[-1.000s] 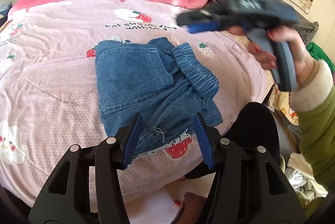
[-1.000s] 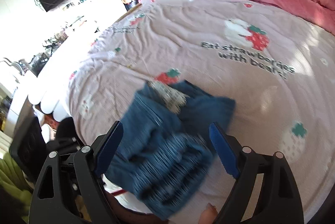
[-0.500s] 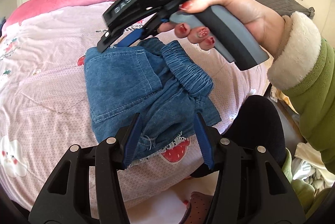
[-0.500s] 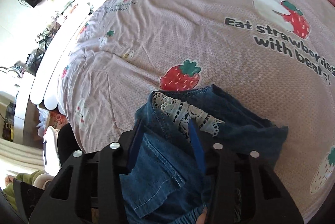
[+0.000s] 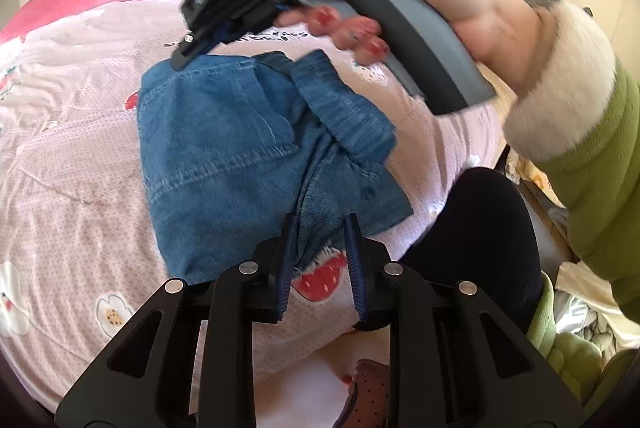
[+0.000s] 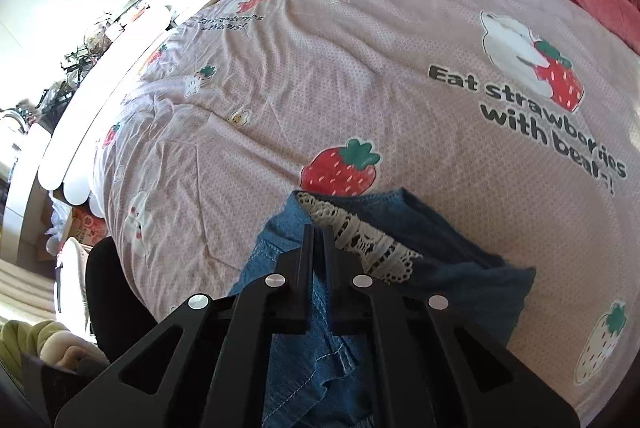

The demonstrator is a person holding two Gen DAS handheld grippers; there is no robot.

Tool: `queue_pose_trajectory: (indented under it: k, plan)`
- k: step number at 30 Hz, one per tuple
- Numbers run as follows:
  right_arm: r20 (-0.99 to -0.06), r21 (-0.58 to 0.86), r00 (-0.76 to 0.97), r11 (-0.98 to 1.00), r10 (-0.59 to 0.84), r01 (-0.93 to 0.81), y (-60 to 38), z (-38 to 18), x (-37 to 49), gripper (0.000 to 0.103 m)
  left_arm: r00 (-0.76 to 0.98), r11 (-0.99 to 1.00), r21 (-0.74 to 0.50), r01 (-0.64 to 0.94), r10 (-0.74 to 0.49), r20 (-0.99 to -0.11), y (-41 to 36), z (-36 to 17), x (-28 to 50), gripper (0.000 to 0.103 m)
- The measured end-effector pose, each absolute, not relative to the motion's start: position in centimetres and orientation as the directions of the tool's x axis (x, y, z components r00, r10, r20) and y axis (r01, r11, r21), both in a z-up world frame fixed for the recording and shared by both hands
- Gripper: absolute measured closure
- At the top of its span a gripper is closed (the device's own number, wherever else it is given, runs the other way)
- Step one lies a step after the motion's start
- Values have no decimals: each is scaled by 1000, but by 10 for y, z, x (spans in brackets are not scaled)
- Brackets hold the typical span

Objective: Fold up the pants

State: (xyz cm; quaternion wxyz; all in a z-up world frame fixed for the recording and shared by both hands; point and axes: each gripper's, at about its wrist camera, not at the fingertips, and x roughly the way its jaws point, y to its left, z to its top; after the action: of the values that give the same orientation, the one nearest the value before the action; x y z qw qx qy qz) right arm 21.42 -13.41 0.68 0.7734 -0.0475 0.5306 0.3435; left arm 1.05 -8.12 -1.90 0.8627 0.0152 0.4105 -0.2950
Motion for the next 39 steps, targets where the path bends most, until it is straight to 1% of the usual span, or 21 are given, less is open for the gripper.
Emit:
queue_pose_trajectory:
  k: [4, 8, 10, 12, 14, 15, 17, 18, 19, 20, 27, 30, 33, 39]
  plan:
    - [-860, 273, 208, 764, 467, -585, -123, 1, 221, 101, 493, 829, -196, 524, -483, -724, -86, -23, 6, 88]
    - [-866, 259, 217, 775, 451, -576, -119, -5, 226, 102, 485, 830, -204, 520, -483, -729, -87, -27, 7, 88]
    - [-857, 280, 213, 772, 469, -570, -123, -3, 226, 102, 487, 829, -205, 520, -485, -726, -88, -27, 7, 88]
    - [-831, 339, 203, 760, 518, -555, -134, 5, 224, 101, 481, 829, -222, 514, -493, -725, -87, -27, 9, 88]
    - [-812, 346, 224, 754, 539, -559, -150, 18, 221, 100, 478, 827, -231, 512, -498, -723, -84, -27, 10, 88]
    - [-810, 337, 236, 757, 536, -560, -157, 22, 220, 98, 481, 828, -229, 512, -497, -722, -82, -26, 9, 88]
    - [-810, 341, 237, 759, 537, -554, -173, 27, 219, 83, 482, 828, -228, 512, -497, -722, -81, -25, 9, 88]
    - [-816, 332, 239, 764, 527, -553, -181, 28, 217, 69, 483, 828, -226, 513, -496, -721, -80, -24, 9, 88]
    - [-826, 313, 245, 775, 507, -550, -188, 27, 215, 64, 484, 828, -227, 513, -497, -721, -80, -24, 9, 88]
    - [-836, 306, 236, 777, 496, -550, -193, 25, 213, 63, 483, 828, -229, 512, -498, -720, -79, -24, 9, 88]
    - [-880, 304, 134, 758, 456, -577, -193, -2, 196, 64, 489, 833, -212, 511, -484, -726, -83, -24, 7, 88]
    - [-902, 243, 141, 748, 409, -617, -182, -9, 186, 91, 487, 836, -210, 508, -480, -730, -84, -24, 8, 88]
    - [-898, 187, 207, 763, 388, -619, -177, -3, 184, 98, 490, 839, -203, 505, -473, -732, -86, -24, 8, 88]
    - [-871, 169, 272, 768, 410, -618, -174, 13, 192, 99, 494, 842, -199, 502, -468, -733, -88, -26, 9, 88]
